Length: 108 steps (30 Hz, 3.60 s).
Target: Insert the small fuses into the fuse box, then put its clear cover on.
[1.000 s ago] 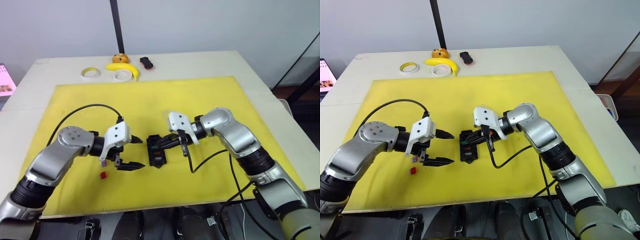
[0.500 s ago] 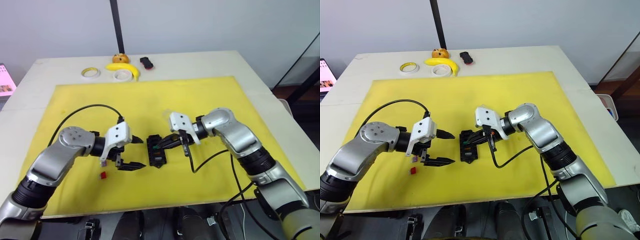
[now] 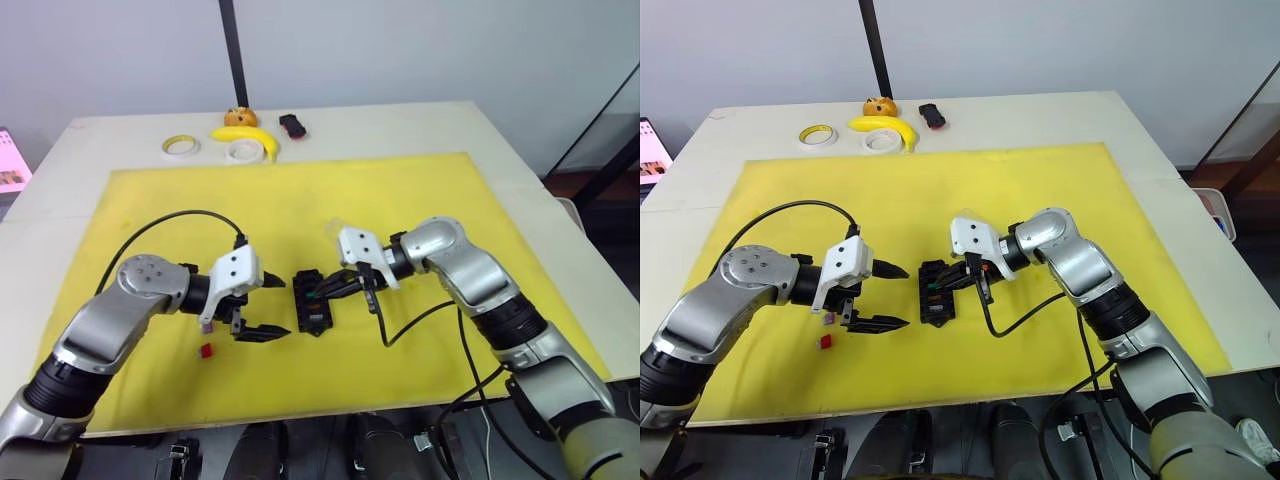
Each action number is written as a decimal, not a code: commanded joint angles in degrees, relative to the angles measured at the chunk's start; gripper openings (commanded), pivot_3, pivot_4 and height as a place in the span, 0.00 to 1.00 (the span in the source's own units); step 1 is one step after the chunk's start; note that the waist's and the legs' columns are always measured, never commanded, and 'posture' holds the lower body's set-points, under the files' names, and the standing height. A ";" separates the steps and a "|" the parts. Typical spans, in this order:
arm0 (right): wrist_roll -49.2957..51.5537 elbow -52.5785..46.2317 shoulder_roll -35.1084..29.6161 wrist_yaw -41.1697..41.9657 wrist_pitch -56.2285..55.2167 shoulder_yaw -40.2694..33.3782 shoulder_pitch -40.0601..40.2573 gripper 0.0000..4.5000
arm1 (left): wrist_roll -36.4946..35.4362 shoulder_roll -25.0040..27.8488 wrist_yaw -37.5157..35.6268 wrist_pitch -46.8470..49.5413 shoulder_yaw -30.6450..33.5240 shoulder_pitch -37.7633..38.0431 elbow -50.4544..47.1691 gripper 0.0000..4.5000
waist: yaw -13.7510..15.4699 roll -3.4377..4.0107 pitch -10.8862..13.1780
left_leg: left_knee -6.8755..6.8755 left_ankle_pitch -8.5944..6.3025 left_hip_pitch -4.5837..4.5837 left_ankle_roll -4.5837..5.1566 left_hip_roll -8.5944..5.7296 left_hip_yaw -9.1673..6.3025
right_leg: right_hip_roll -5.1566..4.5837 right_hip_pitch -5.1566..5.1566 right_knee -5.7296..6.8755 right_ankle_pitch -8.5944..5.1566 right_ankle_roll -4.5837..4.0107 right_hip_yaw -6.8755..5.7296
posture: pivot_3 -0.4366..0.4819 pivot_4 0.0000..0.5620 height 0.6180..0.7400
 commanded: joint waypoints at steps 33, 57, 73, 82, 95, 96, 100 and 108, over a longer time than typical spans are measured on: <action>-6.61 -3.30 -0.31 1.00 2.54 4.62 -5.22 0.00 | 1.07 -1.11 1.35 -1.56 0.10 -0.13 -1.17 0.99 | -0.10 0.00 0.00 | 0.00 0.00 0.06 0.00 0.01 0.00 | 0.02 0.01 0.07 0.00 0.00 0.00 | 0.48 0.27 1.00; -9.17 -11.51 -1.76 2.12 12.63 7.81 -8.92 0.00 | 1.32 -1.96 1.59 -1.66 0.06 -0.41 -0.62 0.99 | -0.02 0.00 0.00 | 0.01 0.00 0.04 0.00 0.00 0.00 | 0.01 0.01 0.05 0.00 0.00 0.00 | 0.48 0.27 1.00; -11.34 -7.10 -0.46 0.89 9.51 9.92 -10.10 0.00 | 1.19 -2.23 2.63 -1.47 0.07 0.02 -1.20 0.99 | -0.13 0.00 0.00 | 0.01 0.00 0.05 0.00 0.00 0.00 | 0.01 0.01 0.06 0.00 0.00 0.00 | 0.48 0.27 1.00; -10.99 -6.25 -0.18 1.28 9.13 9.05 -10.30 0.00 | 1.06 -1.92 2.44 -1.48 0.22 0.22 -1.24 0.99 | -0.20 0.00 0.00 | 0.01 0.00 0.07 0.00 0.02 0.00 | 0.04 0.01 0.08 0.00 -0.01 0.00 | 0.48 0.27 1.00; -10.69 -6.50 0.41 0.21 10.22 8.15 -10.46 0.00 | 1.16 -1.90 2.20 -1.50 0.20 -0.36 -0.73 0.99 | -0.20 0.00 0.00 | 0.01 0.00 0.07 0.00 0.02 0.00 | 0.04 0.01 0.08 0.00 -0.01 0.00 | 0.48 0.27 1.00; -10.66 -6.50 0.49 0.14 10.21 8.06 -10.47 0.00 | 1.18 -1.89 2.21 -1.49 0.22 -0.36 -0.73 0.99 | -0.21 0.00 0.00 | 0.01 0.00 0.07 0.00 0.02 0.00 | 0.04 0.01 0.08 0.00 -0.01 0.00 | 0.48 0.27 1.00; -10.31 -6.64 0.79 0.04 10.14 7.72 -10.48 0.00 | 1.13 -1.80 2.13 -1.43 0.25 -0.24 -0.78 0.99 | -0.15 0.00 0.00 | 0.01 0.00 0.07 0.00 0.02 0.00 | 0.04 0.01 0.08 0.00 -0.01 0.00 | 0.48 0.27 1.00; -10.41 -6.40 0.87 -0.34 10.25 7.76 -10.51 0.32 | 0.99 -1.99 2.40 -1.16 0.28 -0.09 -0.98 1.00 | -0.07 0.00 0.00 | 0.01 0.00 0.06 0.00 0.02 0.00 | 0.04 0.01 0.07 0.00 -0.01 0.00 | 0.48 0.27 1.00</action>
